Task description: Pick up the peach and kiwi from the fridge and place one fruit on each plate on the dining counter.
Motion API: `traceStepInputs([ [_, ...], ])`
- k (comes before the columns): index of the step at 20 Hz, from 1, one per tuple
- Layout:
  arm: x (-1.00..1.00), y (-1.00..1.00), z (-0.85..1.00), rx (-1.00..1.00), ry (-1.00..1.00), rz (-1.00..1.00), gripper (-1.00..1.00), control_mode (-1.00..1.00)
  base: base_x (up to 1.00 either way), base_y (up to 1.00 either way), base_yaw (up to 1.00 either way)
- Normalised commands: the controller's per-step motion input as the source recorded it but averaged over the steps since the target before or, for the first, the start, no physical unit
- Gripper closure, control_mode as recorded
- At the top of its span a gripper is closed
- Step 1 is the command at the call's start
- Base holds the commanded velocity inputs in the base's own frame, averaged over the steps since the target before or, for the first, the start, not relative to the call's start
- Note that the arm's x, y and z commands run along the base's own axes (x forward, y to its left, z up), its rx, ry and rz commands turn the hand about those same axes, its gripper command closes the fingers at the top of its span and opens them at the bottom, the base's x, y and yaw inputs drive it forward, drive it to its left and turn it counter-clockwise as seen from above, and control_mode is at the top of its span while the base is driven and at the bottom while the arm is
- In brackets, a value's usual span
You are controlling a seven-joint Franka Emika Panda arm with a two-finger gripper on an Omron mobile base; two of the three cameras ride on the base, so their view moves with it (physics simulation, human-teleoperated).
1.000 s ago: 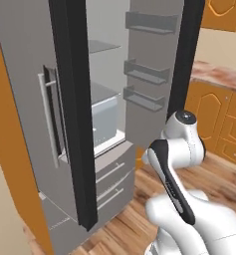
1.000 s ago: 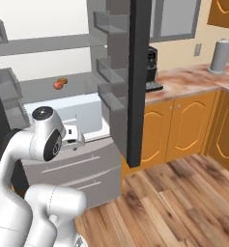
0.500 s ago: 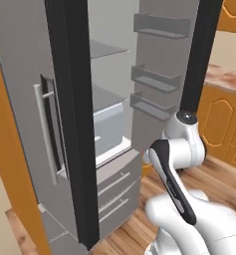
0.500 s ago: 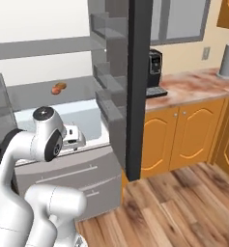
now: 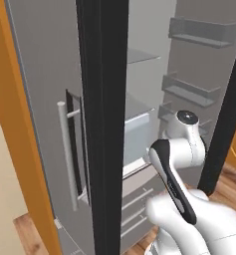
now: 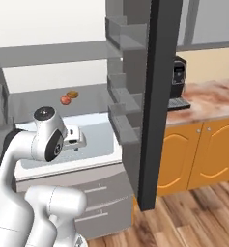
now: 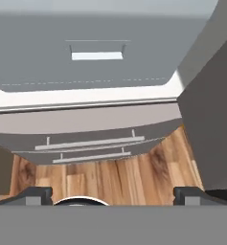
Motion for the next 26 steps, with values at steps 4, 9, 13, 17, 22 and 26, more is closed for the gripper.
traceStepInputs([
  [4,0.0,0.0,0.0,0.0,0.0,0.0,-1.0,1.0,0.49,0.0,0.27],
  [9,0.0,0.0,0.0,0.0,0.0,0.0,-1.0,1.0,0.41,-0.13,0.29],
  [13,0.0,0.0,0.0,0.0,0.0,0.0,-1.0,1.0,0.43,-0.31,0.27],
  [17,0.0,0.0,0.0,0.0,0.0,0.0,-1.0,1.0,0.47,-0.18,0.2],
  [22,0.0,0.0,0.0,0.0,0.0,0.0,-1.0,1.0,0.51,-0.05,0.16],
  [26,0.0,0.0,0.0,0.0,0.0,0.0,-1.0,1.0,0.36,-0.16,0.23],
])
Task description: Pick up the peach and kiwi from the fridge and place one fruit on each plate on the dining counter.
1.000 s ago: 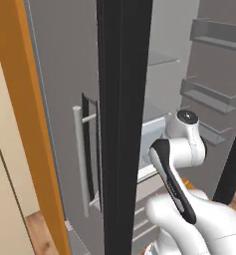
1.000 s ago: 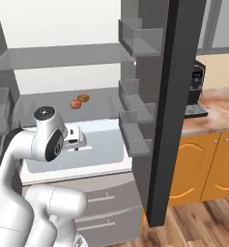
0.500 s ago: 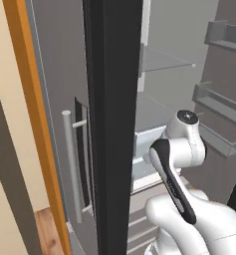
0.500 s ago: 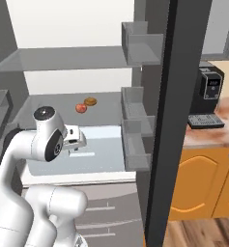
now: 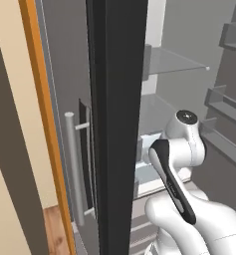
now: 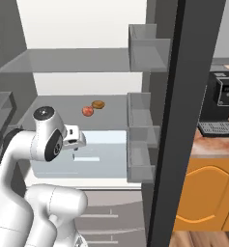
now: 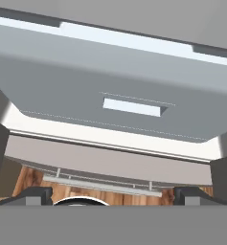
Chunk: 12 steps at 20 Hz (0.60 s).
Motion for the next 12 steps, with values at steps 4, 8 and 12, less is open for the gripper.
traceStepInputs([
  [4,0.0,0.0,0.0,0.0,0.0,0.0,-1.0,1.0,0.35,-0.16,0.29],
  [8,0.0,0.0,0.0,0.0,0.0,0.0,-1.0,1.0,0.24,-0.17,0.3],
  [12,0.03,-0.21,0.0,0.0,0.0,0.02,-1.0,-1.0,0.03,-0.05,0.05],
])
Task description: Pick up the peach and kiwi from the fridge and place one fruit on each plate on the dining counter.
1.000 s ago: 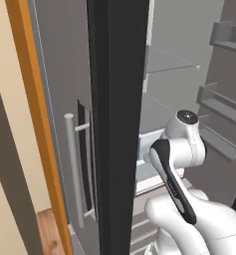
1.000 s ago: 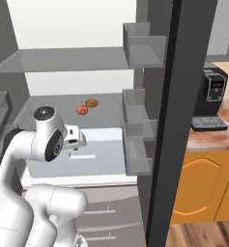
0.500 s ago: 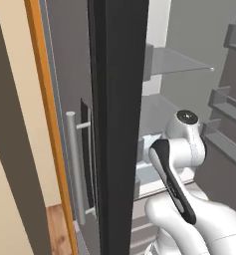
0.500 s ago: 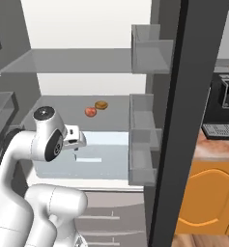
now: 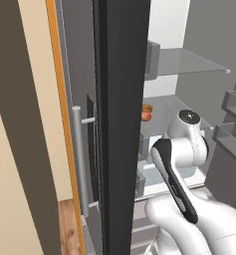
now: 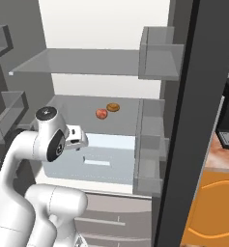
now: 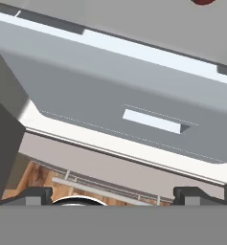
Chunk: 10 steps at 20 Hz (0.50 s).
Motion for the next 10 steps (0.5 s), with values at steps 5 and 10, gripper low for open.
traceStepInputs([
  [5,0.1,-0.36,0.01,0.01,0.0,-0.06,-1.0,-1.0,0.0,0.0,0.0],
  [10,0.22,-0.2,0.09,0.01,-0.01,-0.26,-1.0,-1.0,0.0,0.0,0.0],
])
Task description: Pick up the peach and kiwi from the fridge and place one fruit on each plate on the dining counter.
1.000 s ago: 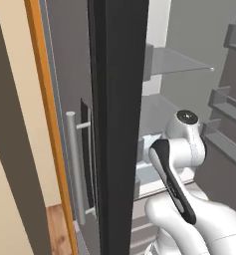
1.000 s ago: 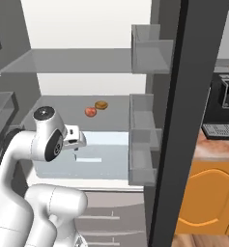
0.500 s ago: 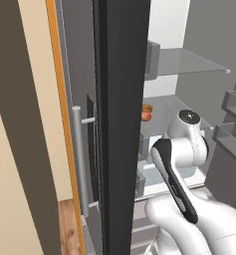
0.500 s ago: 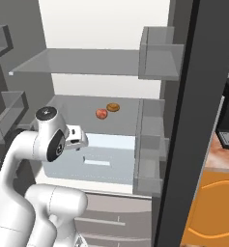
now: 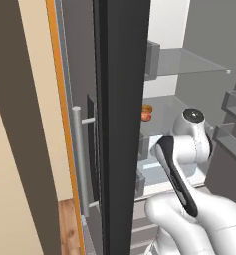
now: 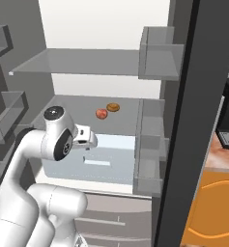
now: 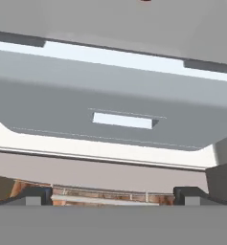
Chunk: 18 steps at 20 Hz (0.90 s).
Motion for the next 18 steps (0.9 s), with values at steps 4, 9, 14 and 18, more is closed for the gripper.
traceStepInputs([
  [4,0.28,-0.18,0.39,0.12,-0.15,-0.07,-1.0,-1.0,0.0,0.0,0.0],
  [9,0.29,-0.19,0.41,0.16,-0.19,0.0,-1.0,-1.0,0.0,0.0,0.0],
  [14,0.48,0.0,0.28,0.05,-0.03,0.0,-1.0,-1.0,0.0,0.0,0.0],
  [18,0.48,0.0,0.23,0.01,0.01,0.0,-1.0,-1.0,0.0,0.0,0.0],
])
